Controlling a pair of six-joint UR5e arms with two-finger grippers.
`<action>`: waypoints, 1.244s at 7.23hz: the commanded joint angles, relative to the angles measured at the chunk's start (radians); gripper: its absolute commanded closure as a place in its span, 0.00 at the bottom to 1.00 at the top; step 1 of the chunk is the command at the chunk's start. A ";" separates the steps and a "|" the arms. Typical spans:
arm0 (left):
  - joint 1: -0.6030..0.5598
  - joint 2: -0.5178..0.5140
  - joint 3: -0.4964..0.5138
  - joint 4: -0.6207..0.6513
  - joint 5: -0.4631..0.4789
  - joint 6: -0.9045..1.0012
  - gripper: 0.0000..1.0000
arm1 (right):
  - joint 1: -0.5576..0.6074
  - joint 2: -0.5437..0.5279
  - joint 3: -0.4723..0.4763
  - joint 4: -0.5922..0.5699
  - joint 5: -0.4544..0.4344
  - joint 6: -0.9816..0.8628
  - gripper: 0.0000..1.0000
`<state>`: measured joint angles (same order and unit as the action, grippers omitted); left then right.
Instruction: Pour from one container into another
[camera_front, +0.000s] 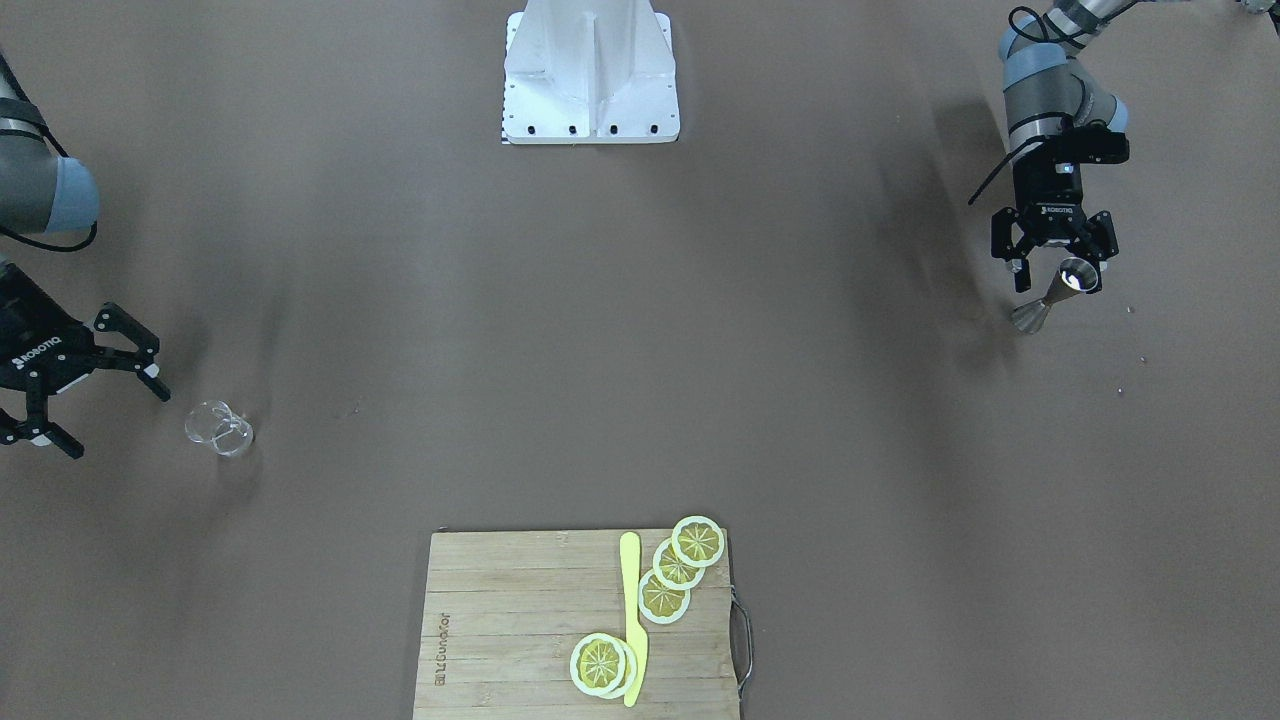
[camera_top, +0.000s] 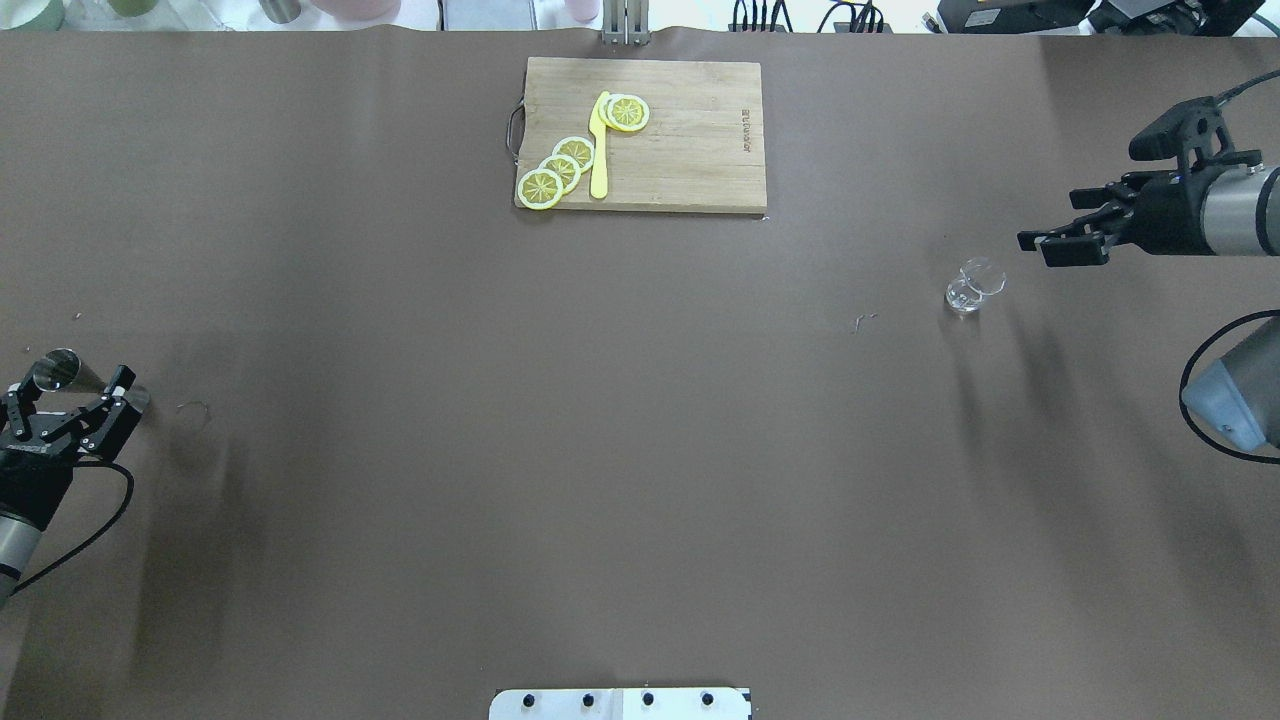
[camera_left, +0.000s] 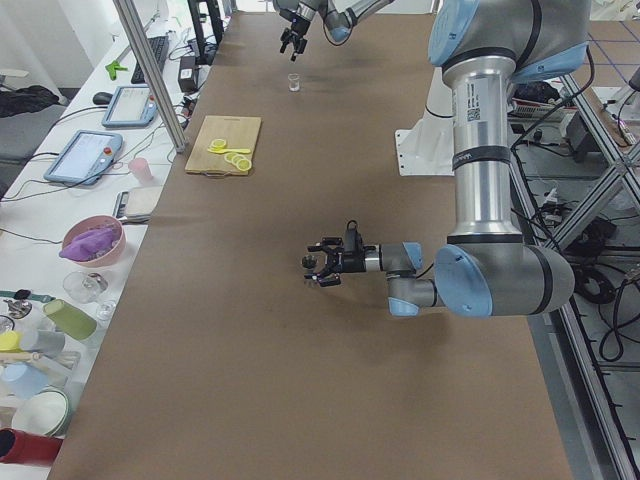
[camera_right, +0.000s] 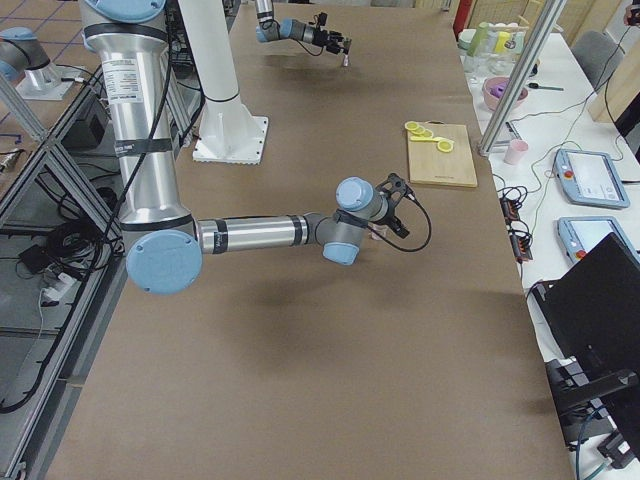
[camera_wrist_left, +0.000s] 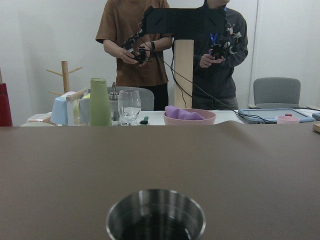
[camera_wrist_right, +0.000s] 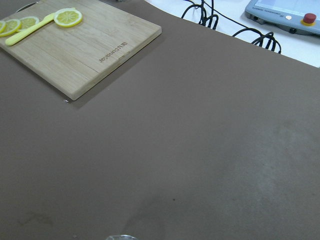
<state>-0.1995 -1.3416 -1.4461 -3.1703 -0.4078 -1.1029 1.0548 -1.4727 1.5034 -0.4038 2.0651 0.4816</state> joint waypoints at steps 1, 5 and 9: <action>0.000 0.077 -0.088 0.001 -0.005 0.021 0.03 | 0.051 -0.064 0.075 -0.087 -0.008 0.006 0.01; -0.011 0.192 -0.317 0.018 -0.069 0.133 0.03 | 0.194 -0.141 0.077 -0.261 0.003 0.037 0.01; -0.147 0.101 -0.454 0.206 -0.297 0.319 0.03 | 0.304 -0.141 0.080 -0.527 0.107 0.040 0.01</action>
<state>-0.2986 -1.1927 -1.8735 -3.0272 -0.6302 -0.8354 1.3270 -1.6128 1.5820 -0.8575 2.1385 0.5214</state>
